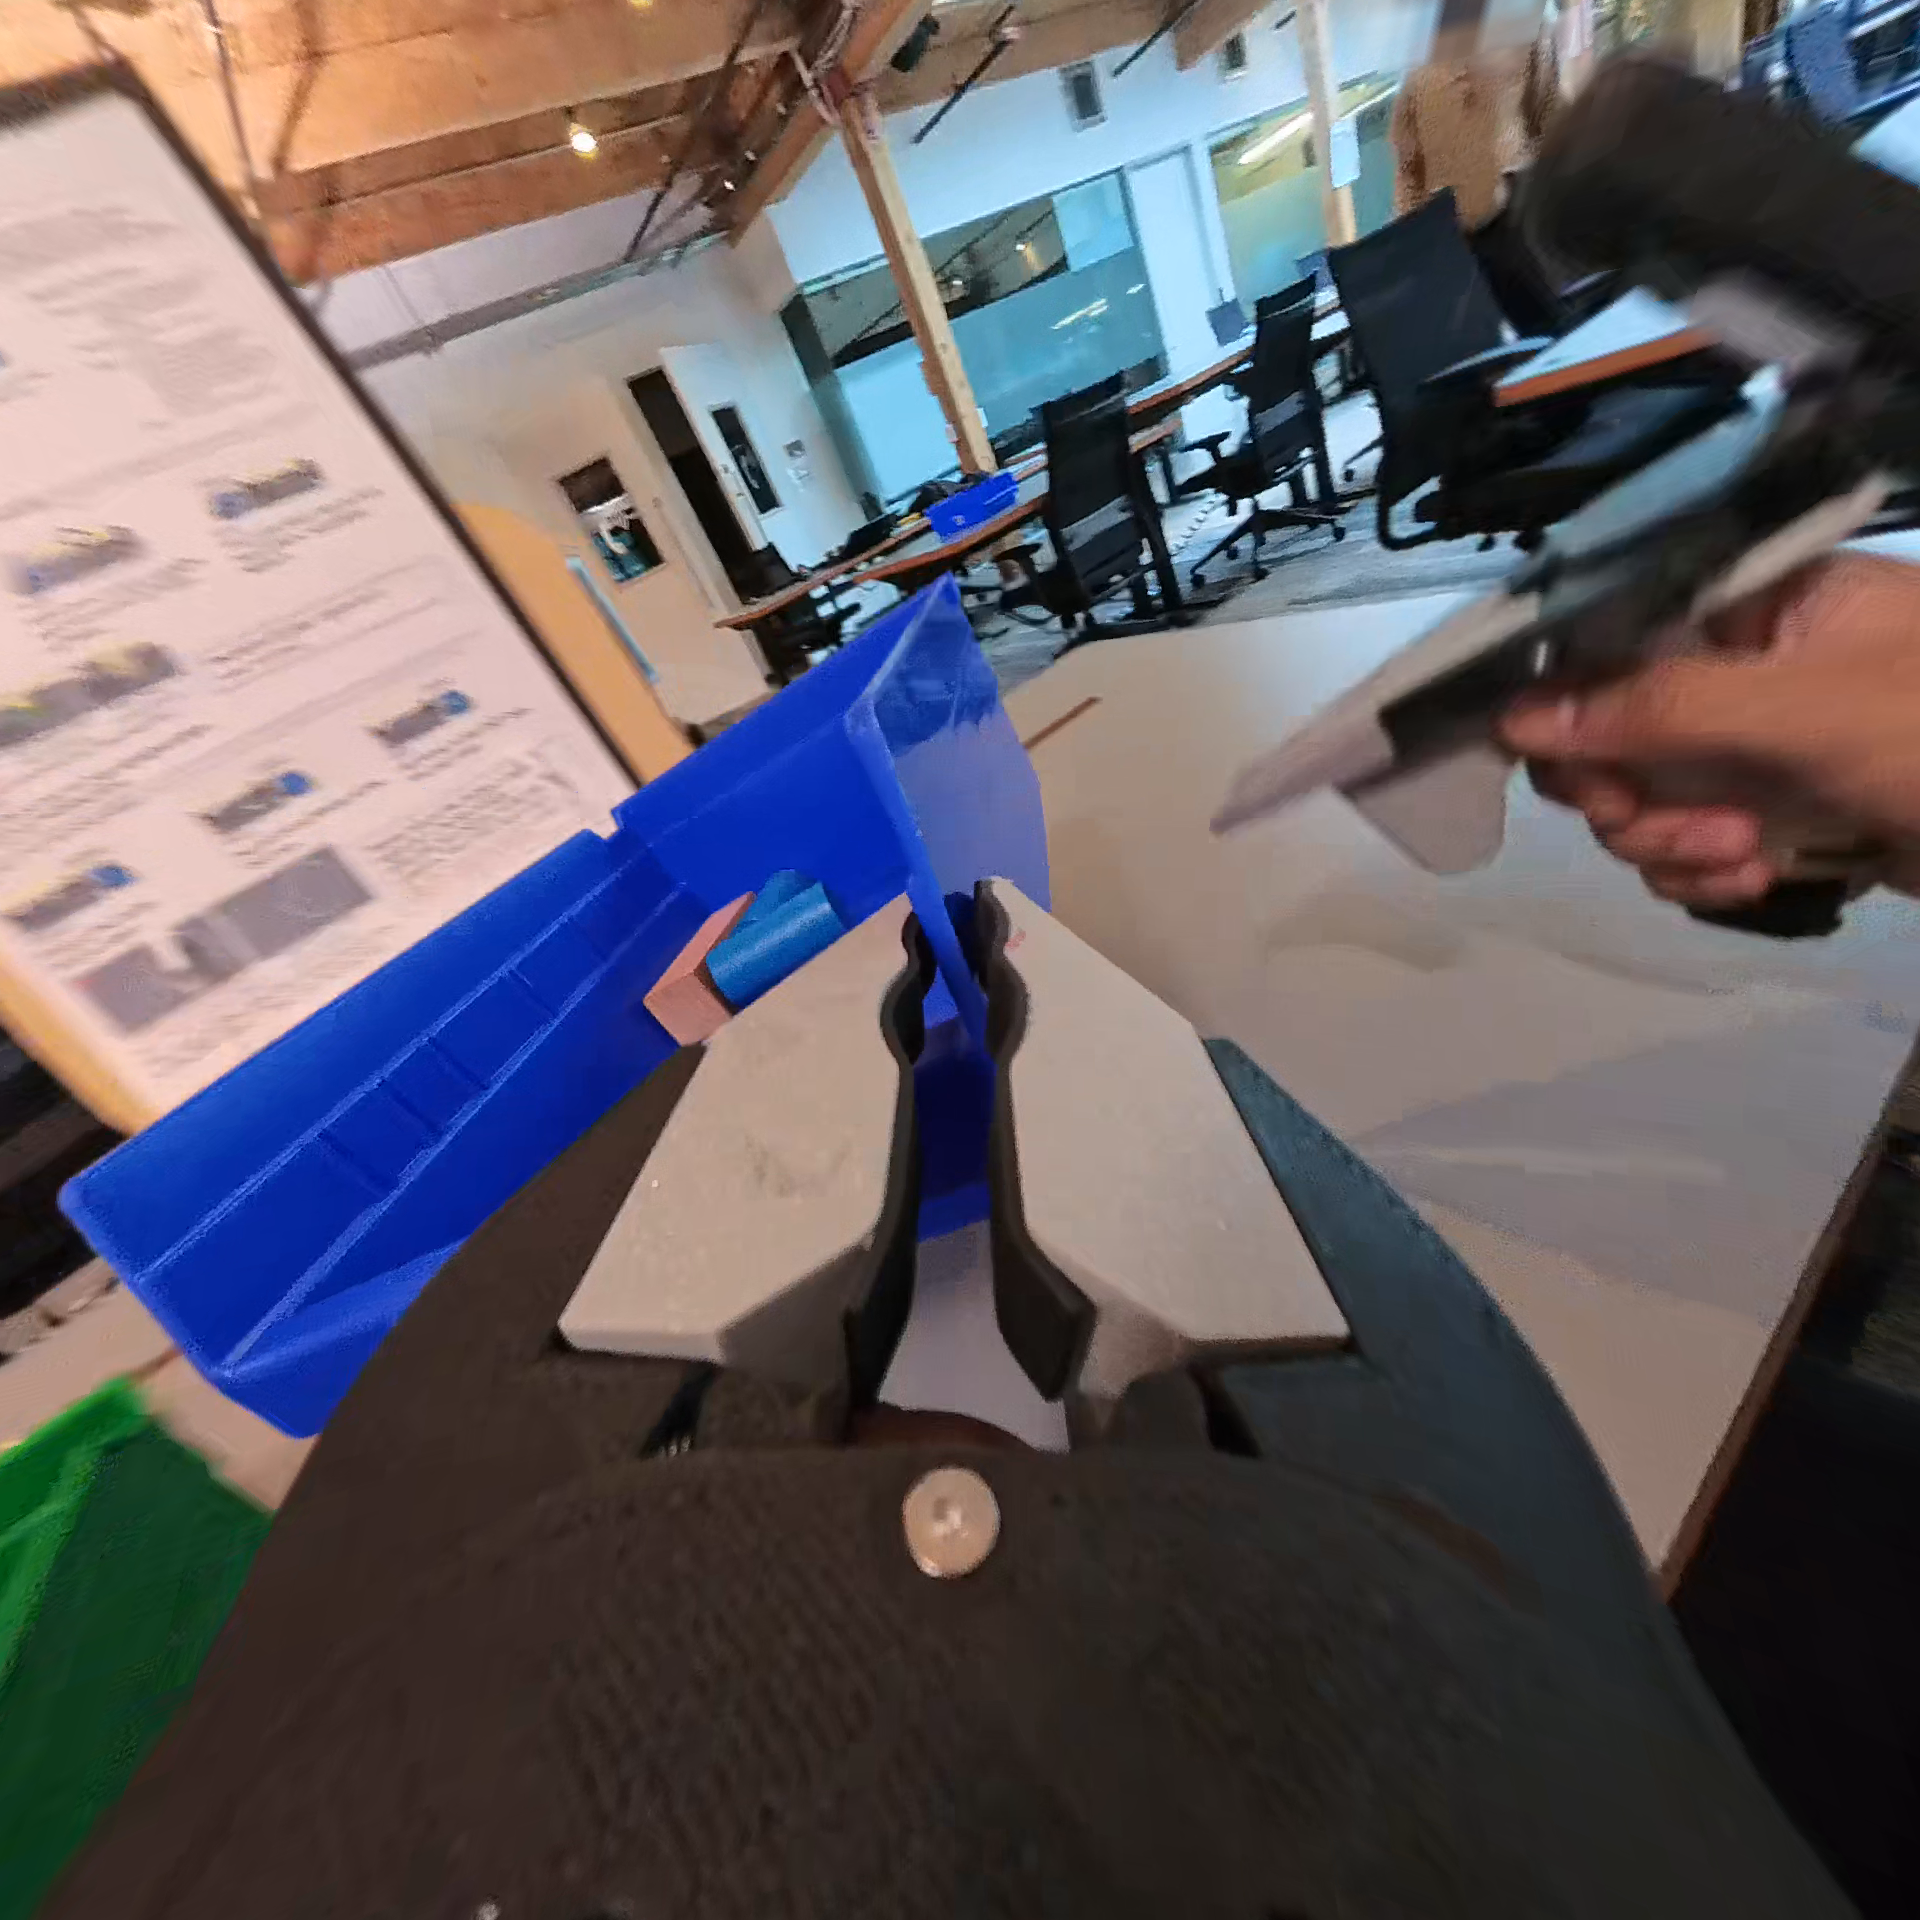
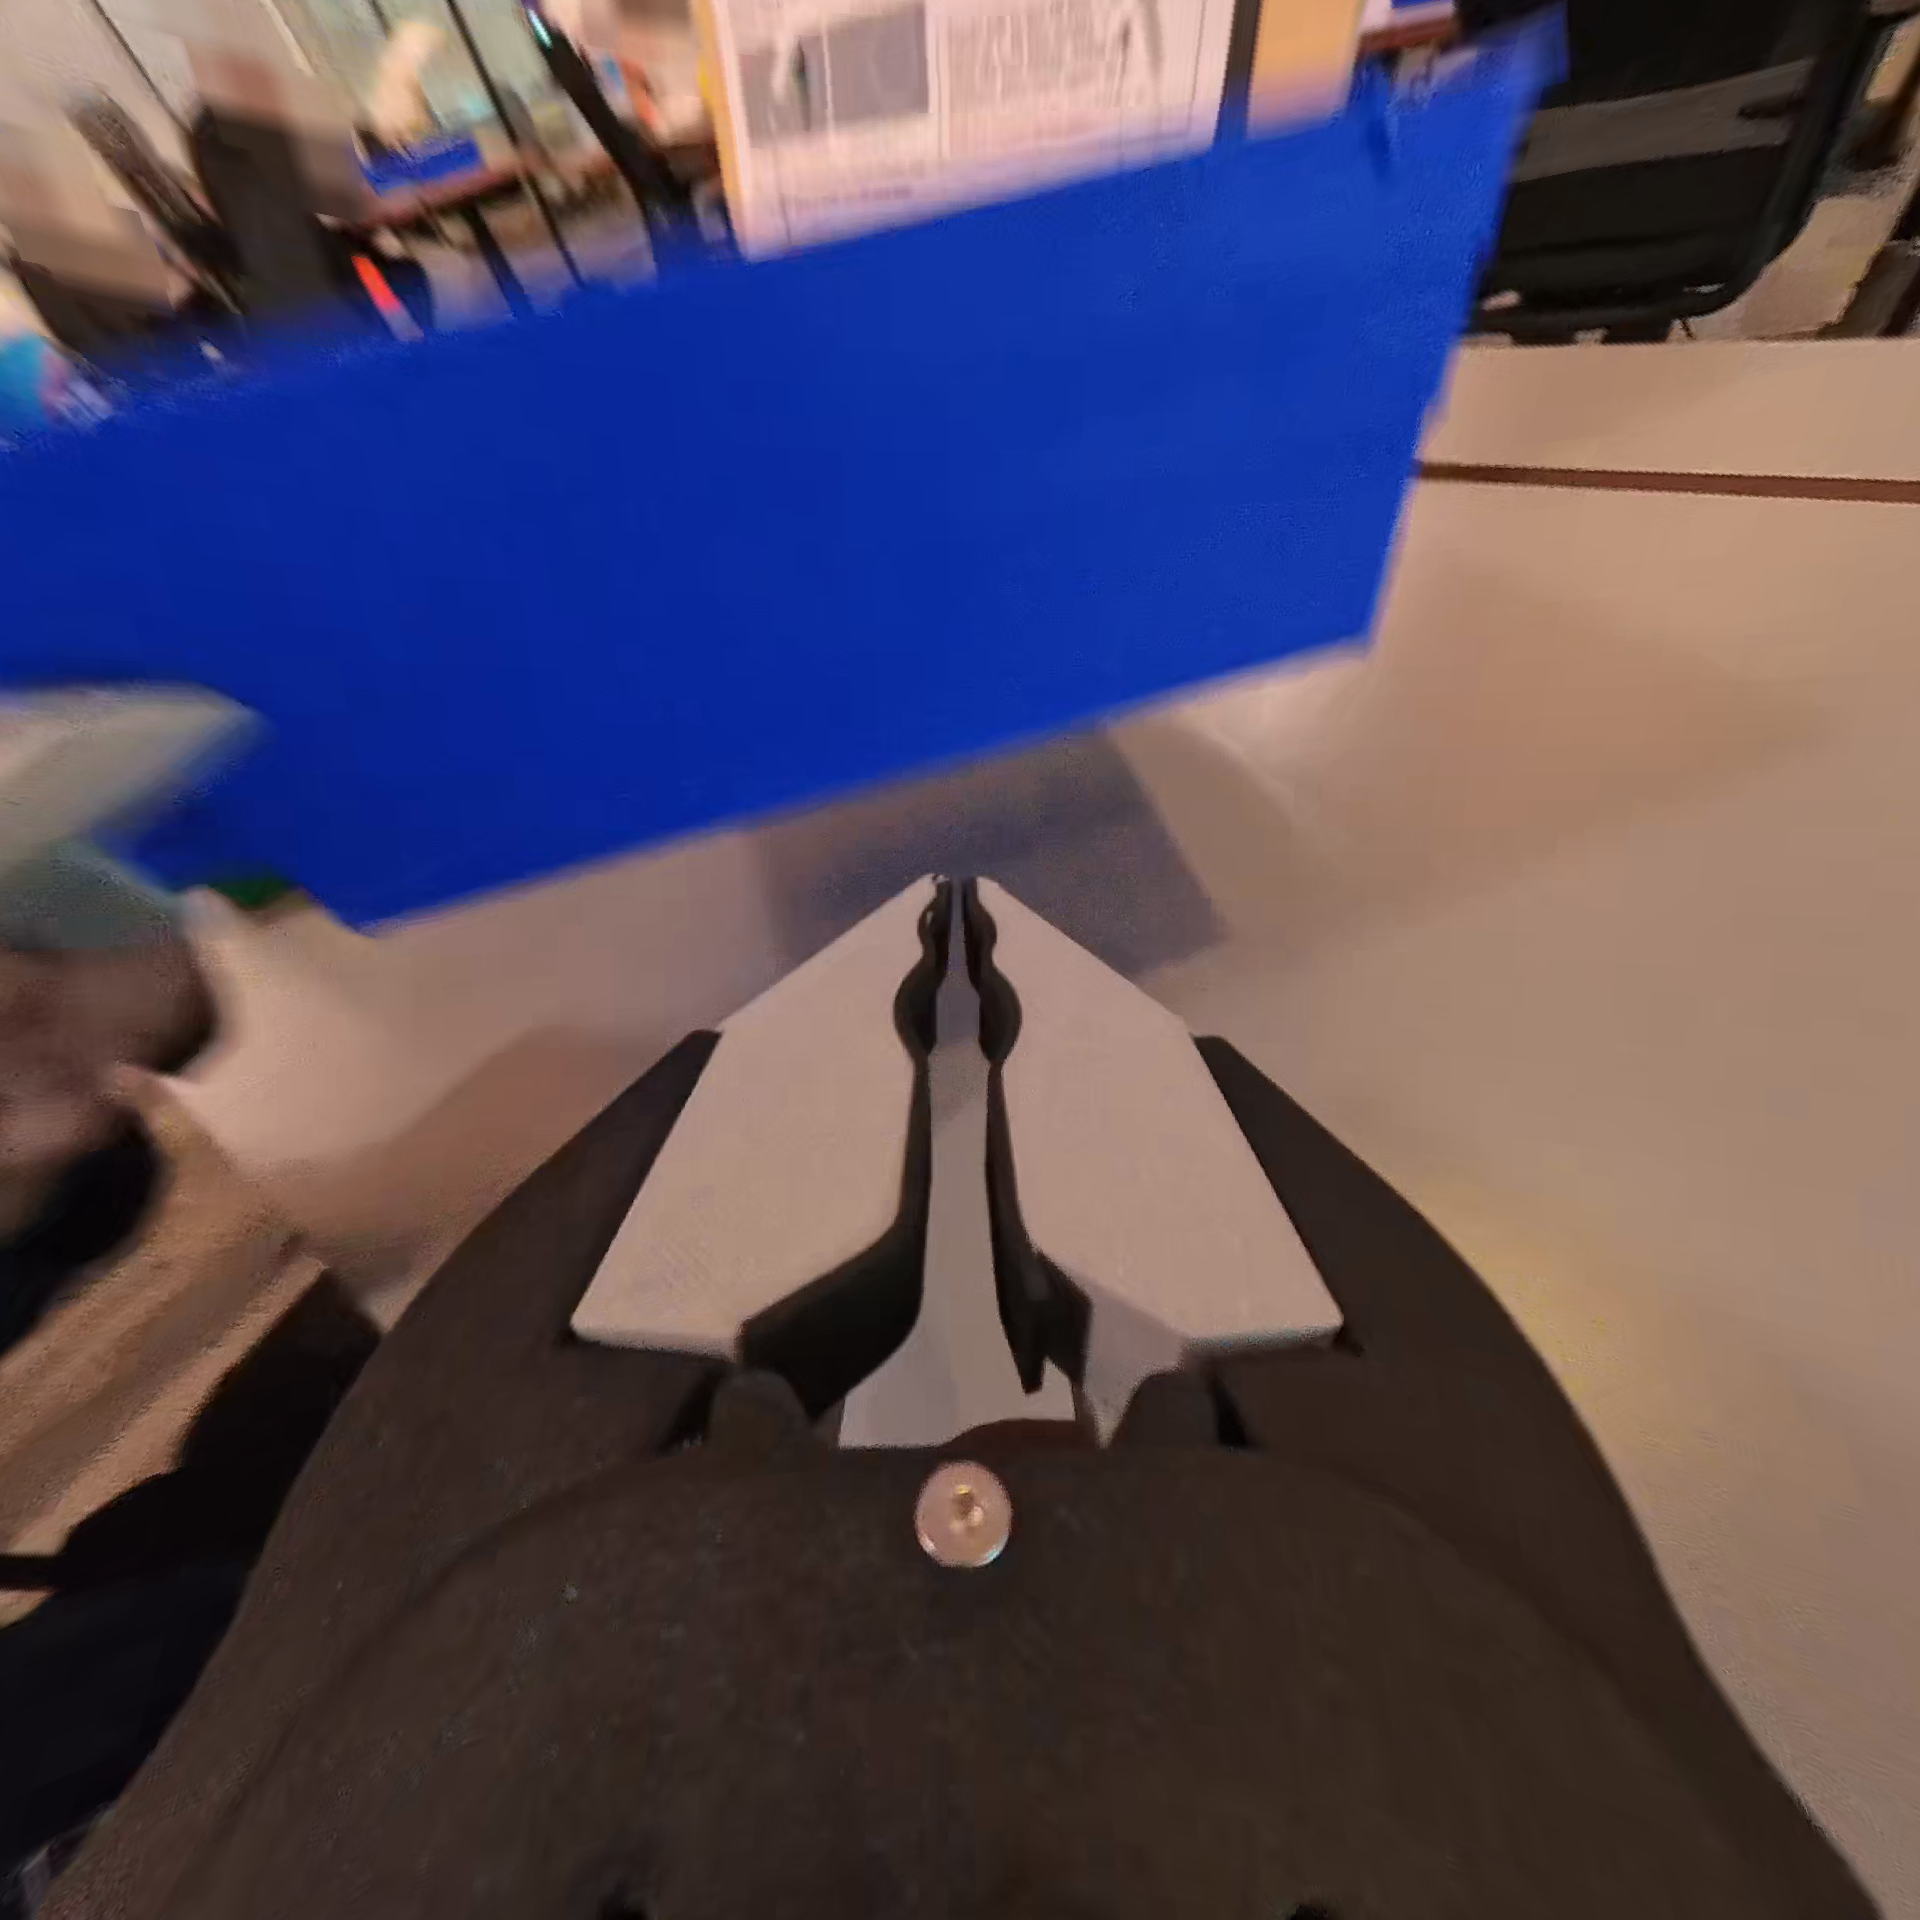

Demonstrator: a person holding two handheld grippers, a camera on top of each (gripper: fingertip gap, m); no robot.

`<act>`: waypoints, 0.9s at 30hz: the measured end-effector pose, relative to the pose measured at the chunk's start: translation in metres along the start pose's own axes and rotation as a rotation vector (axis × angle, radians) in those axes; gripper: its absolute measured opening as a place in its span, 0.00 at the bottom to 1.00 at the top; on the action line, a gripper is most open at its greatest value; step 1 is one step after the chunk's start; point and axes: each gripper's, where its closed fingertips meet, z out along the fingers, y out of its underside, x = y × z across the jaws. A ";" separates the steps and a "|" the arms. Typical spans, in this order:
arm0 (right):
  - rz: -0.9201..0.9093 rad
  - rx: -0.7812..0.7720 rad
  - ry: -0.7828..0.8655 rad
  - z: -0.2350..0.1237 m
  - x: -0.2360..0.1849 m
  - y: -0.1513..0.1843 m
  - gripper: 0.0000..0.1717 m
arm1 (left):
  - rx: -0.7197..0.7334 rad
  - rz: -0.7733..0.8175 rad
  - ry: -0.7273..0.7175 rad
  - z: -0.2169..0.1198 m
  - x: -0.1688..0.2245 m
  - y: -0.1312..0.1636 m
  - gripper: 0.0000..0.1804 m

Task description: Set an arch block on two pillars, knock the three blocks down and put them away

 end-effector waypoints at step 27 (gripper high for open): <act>-0.252 -0.582 0.134 0.004 -0.013 0.094 0.00 | -0.445 -0.246 -0.116 -0.116 -0.083 0.120 0.41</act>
